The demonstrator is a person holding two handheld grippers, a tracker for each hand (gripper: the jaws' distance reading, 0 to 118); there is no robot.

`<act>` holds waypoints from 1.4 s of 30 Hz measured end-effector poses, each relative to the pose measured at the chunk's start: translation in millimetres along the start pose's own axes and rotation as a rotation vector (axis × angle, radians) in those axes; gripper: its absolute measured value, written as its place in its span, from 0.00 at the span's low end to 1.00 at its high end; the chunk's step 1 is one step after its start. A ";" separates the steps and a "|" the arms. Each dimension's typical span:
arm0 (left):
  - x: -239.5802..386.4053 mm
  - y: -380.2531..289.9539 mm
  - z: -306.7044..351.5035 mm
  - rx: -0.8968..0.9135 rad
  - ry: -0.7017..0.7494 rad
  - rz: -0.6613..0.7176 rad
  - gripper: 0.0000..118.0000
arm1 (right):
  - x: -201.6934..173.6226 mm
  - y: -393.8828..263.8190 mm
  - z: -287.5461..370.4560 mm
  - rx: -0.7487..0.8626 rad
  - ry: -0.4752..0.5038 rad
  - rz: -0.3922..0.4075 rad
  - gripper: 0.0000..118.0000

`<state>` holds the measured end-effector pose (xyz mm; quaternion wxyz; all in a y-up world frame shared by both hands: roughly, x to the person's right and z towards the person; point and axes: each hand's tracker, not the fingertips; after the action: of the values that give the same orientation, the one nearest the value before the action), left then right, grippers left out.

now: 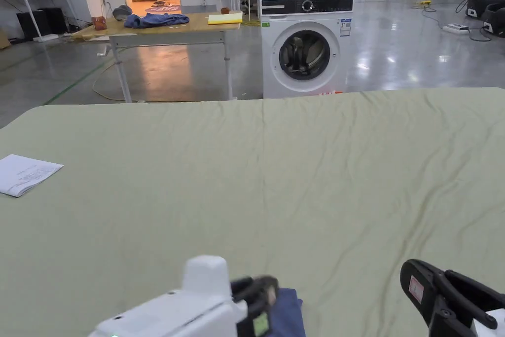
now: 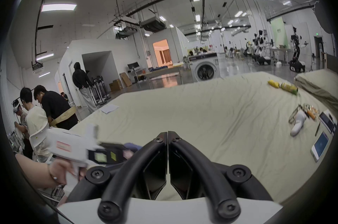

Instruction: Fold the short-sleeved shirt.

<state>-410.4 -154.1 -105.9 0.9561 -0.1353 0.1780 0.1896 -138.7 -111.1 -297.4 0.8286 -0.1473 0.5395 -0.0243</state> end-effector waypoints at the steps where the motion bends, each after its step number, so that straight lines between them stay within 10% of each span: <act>1: 0.8 10.7 20.9 0.121 0.084 -0.057 0.00 | -3.8 4.2 1.7 0.045 -0.015 0.019 0.00; 9: -12.4 18.6 106.1 0.514 0.433 -0.257 0.00 | -25.3 0.4 0.5 0.376 -0.217 0.121 0.00; 20: -34.9 -3.7 113.6 0.458 0.576 -0.212 0.00 | -15.3 -17.8 0.9 0.267 -0.337 0.079 0.00; 23: -41.4 -1.5 116.5 0.459 0.552 -0.147 0.00 | -16.4 -14.6 -19.7 0.132 -0.152 0.007 0.00; 29: -67.3 -22.9 110.3 0.292 0.511 -0.048 0.00 | -21.5 -74.2 -141.2 -0.674 0.267 -0.113 0.00; 34: -110.7 -25.6 108.7 0.141 0.345 0.153 0.00 | 1.3 -131.6 -182.0 -0.730 0.257 -0.221 0.00; 36: -140.8 -26.6 104.8 0.053 0.214 0.333 0.01 | 25.1 -143.2 -188.4 -0.739 0.298 -0.387 0.00; 38: -173.1 -31.0 95.3 -0.040 0.083 0.474 0.11 | 36.6 -145.0 -186.9 -0.752 0.325 -0.484 0.00; 42: -223.3 -54.6 56.3 -0.262 -0.228 0.692 0.80 | 33.2 -142.1 -184.9 -0.747 0.335 -0.396 0.00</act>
<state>-564.8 -254.7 42.7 0.8240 -0.1662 0.0798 0.5358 -274.7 -293.7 -357.8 0.5991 -0.5307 0.5994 -0.0095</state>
